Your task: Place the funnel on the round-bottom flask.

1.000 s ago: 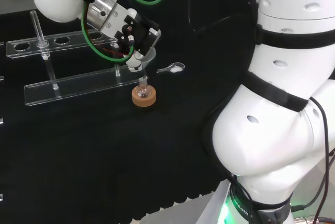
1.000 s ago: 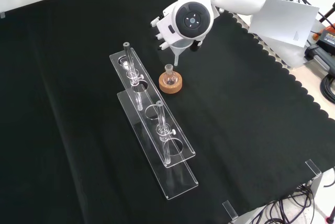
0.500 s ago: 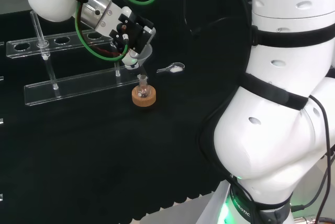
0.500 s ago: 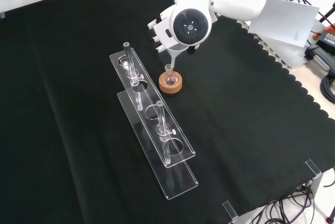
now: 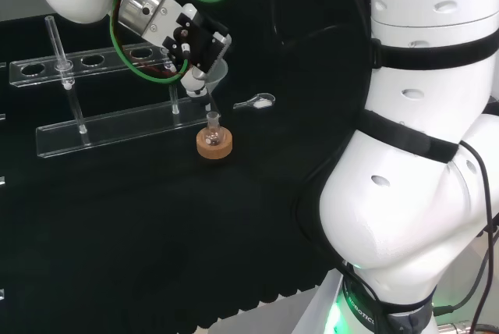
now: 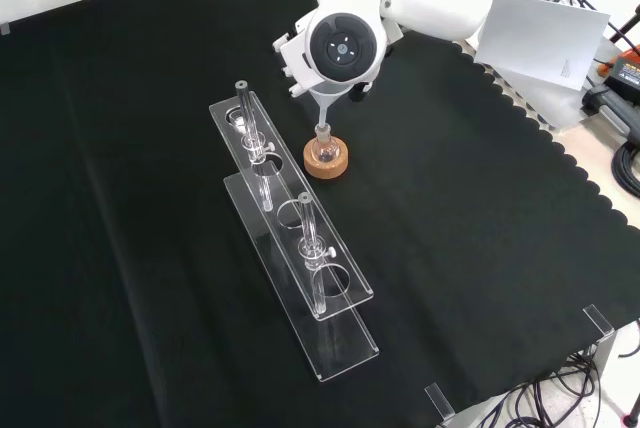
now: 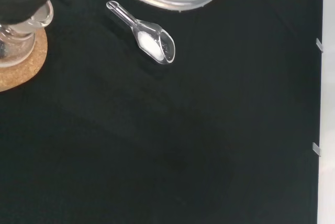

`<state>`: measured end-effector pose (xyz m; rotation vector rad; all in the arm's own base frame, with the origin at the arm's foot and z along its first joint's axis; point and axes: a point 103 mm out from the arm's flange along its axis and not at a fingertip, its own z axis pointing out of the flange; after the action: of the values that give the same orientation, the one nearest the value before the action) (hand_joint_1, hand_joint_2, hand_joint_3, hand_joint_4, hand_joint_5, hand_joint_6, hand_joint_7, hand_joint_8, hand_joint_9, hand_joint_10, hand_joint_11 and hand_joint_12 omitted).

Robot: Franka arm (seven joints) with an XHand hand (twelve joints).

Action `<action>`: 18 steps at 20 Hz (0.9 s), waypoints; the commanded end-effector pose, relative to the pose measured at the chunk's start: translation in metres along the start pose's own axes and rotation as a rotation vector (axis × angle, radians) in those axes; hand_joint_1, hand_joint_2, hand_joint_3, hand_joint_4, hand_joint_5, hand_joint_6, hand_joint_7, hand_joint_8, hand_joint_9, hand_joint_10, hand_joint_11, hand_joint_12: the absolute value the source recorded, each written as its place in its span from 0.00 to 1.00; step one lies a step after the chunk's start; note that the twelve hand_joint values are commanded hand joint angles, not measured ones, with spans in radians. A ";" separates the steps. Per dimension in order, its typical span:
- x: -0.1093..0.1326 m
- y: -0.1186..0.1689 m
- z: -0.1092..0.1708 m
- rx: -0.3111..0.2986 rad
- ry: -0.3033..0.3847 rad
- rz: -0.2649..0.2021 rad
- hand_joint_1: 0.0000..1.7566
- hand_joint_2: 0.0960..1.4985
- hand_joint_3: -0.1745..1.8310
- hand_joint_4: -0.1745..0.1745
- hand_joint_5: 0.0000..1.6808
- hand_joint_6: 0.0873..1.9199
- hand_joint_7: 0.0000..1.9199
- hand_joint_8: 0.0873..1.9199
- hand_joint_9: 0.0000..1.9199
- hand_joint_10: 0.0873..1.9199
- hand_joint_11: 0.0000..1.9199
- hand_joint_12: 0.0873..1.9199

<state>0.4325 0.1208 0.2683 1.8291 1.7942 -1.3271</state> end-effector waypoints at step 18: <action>0.002 -0.007 0.014 -0.032 0.006 -0.034 0.56 0.74 0.09 1.00 0.55 0.55 0.58 0.30 0.75 0.05 0.43 0.56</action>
<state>0.4242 0.1193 0.2667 1.8101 1.8334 -1.3031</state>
